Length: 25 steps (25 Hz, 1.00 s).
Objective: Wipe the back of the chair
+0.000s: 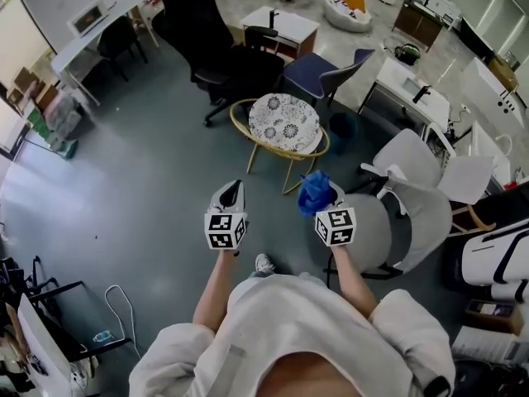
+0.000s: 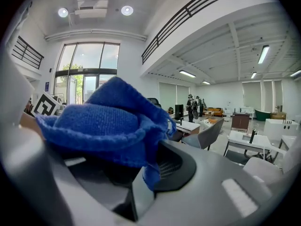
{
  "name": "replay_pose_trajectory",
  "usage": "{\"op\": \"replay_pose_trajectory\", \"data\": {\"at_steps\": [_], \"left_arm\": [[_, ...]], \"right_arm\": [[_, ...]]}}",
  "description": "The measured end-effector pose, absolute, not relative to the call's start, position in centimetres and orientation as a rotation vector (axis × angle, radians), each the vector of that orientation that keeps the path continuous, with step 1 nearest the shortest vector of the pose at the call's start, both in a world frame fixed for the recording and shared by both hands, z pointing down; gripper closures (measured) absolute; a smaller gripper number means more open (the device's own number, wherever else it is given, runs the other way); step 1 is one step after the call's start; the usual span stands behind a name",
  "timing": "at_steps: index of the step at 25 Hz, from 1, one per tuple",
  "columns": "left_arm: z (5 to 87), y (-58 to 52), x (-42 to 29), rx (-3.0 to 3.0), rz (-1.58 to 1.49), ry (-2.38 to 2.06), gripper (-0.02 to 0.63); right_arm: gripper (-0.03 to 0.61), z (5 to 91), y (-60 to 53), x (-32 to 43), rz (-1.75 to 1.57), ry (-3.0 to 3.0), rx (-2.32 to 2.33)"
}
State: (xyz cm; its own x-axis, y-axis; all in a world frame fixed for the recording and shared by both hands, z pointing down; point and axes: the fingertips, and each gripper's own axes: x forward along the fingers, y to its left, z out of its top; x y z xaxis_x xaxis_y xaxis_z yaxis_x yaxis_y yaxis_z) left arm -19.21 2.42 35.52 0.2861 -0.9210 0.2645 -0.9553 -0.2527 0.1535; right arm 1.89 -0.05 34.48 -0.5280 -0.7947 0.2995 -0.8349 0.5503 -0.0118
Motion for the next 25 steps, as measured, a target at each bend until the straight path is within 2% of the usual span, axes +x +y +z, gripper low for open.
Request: {"op": "replay_pose_trajectory", "data": {"at_steps": [11,25], "left_arm": [[37.4,-2.9,-19.3,2.313,0.237,-1.627,0.611],[42.3,-2.7,-17.7,2.155,0.284,-1.68,0.611]], "right_arm": [[0.523,36.4,-4.3,1.2,0.272,-2.482,1.404],[0.523,41.6,-6.5,1.3,0.387,-2.498,1.231]]}}
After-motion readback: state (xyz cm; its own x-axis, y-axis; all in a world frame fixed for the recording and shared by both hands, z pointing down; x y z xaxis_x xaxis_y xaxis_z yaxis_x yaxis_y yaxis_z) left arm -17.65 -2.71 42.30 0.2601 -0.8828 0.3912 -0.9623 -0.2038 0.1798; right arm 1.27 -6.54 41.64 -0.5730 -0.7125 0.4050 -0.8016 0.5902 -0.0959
